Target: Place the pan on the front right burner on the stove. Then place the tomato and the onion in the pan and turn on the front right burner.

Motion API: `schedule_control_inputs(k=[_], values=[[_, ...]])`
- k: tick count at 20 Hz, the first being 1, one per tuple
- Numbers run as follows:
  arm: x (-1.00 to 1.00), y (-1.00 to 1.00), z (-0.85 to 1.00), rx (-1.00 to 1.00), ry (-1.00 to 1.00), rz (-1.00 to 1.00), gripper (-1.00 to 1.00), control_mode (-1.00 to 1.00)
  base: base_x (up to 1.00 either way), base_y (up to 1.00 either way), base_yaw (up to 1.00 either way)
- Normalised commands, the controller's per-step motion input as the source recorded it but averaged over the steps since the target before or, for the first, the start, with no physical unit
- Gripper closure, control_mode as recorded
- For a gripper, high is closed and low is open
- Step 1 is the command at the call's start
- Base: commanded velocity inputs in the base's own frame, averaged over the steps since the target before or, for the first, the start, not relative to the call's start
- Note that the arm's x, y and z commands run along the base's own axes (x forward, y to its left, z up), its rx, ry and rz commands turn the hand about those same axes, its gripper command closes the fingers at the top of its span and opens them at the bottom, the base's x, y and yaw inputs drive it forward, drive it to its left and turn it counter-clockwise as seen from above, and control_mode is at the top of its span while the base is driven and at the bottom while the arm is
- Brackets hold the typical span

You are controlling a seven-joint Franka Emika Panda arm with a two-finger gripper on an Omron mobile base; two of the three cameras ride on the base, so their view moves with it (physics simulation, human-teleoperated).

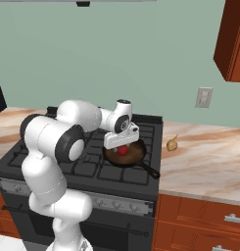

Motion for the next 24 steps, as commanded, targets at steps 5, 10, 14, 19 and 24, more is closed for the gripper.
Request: schedule_control_inputs(k=[5,10,14,19,24], values=[[0.22,0.0,0.0,0.0,0.0,0.01,1.0,-1.0,0.0,0.0,0.0],[0.05,0.0,-0.03,0.0,0.0,0.01,1.0,-1.0,0.0,0.0,0.0],[0.0,0.0,-0.1,0.0,0.0,0.0,1.0,-1.0,0.0,0.0,0.0],[0.0,0.0,-0.06,0.0,0.0,0.0,1.0,-1.0,0.0,0.0,0.0],[0.0,0.0,0.0,0.0,0.0,0.0,1.0,-1.0,0.0,0.0,0.0]])
